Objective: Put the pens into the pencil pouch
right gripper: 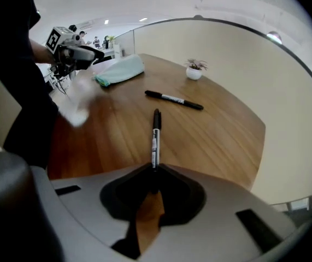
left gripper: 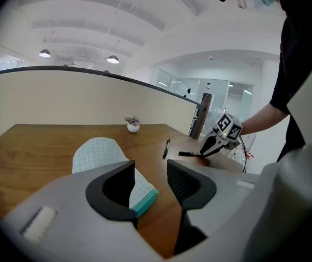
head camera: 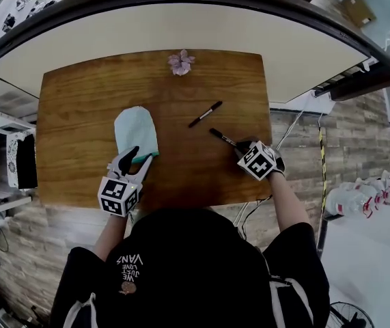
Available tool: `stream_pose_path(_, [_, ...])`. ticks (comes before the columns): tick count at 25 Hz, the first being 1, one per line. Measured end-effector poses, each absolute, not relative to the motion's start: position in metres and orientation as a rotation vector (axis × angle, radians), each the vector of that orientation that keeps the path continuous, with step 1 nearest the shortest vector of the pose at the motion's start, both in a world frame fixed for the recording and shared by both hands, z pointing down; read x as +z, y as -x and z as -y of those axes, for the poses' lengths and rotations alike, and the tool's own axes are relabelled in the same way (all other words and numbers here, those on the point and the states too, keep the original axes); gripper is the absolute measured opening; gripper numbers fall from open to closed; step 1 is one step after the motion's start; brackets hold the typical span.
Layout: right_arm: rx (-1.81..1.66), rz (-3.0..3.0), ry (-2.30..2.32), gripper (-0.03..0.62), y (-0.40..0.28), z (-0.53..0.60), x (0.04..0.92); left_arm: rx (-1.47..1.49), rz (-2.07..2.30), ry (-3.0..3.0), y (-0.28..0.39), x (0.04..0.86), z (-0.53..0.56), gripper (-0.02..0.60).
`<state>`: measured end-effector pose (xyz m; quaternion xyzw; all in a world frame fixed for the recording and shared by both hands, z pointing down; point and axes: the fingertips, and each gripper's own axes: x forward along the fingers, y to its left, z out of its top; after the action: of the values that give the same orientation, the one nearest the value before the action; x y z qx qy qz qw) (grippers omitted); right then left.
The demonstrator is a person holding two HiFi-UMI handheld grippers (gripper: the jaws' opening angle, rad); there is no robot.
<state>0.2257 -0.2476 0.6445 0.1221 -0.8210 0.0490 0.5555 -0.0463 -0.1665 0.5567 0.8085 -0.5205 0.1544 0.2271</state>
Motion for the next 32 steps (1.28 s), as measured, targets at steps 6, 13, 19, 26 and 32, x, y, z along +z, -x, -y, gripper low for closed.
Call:
stream_pose_path(6, [0.179, 1.957, -0.531, 0.046, -0.212, 0.233, 0.633, 0.537, 1.371, -2.259, 0.059, 0.569, 0.161, 0.170])
stream_pose_path(13, [0.345, 2.089, -0.770, 0.046, -0.172, 0.189, 0.607, 0.823, 1.239, -2.394, 0.070, 0.588, 0.149, 0.179])
stream_pose_path(19, [0.423, 2.126, -0.841, 0.046, -0.137, 0.144, 0.597, 1.051, 1.041, -2.486, 0.078, 0.614, 0.128, 0.196])
stream_pose_path(26, [0.495, 2.114, -0.921, 0.046, -0.117, 0.107, 0.594, 1.185, 0.863, -2.536, 0.082, 0.637, 0.120, 0.201])
stream_pose_path(32, [0.529, 2.115, -0.989, 0.046, -0.102, 0.081, 0.591, 1.230, 0.769, -2.556, 0.086, 0.649, 0.121, 0.198])
